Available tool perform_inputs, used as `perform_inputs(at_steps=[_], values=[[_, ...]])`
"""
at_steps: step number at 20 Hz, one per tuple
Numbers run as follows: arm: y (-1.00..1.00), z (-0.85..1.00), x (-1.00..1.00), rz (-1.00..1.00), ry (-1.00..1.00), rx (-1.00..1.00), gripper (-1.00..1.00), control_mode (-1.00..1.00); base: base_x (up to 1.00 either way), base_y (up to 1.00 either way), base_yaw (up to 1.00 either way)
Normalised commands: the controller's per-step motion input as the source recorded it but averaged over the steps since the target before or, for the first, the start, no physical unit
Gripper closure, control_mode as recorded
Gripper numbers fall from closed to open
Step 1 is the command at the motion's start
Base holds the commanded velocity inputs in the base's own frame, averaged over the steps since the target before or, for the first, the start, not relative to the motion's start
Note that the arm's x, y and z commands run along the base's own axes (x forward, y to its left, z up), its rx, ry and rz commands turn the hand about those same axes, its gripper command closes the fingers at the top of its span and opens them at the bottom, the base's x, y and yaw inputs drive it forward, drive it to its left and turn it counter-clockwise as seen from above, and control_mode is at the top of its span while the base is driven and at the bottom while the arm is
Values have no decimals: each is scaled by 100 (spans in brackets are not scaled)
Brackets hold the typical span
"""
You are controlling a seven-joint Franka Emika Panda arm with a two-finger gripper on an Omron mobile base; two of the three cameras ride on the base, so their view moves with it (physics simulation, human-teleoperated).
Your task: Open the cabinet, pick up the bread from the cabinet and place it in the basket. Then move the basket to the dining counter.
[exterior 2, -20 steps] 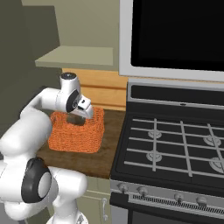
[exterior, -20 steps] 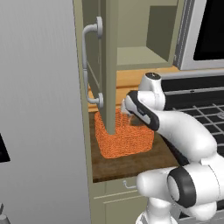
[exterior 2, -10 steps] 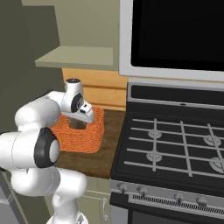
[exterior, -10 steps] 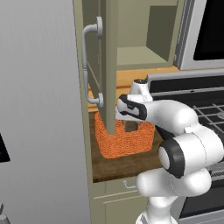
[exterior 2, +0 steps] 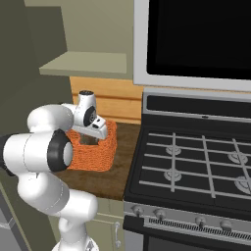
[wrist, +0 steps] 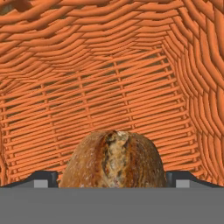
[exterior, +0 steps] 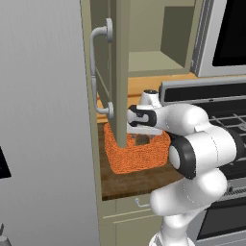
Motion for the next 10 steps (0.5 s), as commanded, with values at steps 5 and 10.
perform_inputs(at_steps=[5,10], values=[[4,0,0,0,0,0,-100,-100,0,0,0],[0,0,0,0,0,0,-100,-100,0,0,0]])
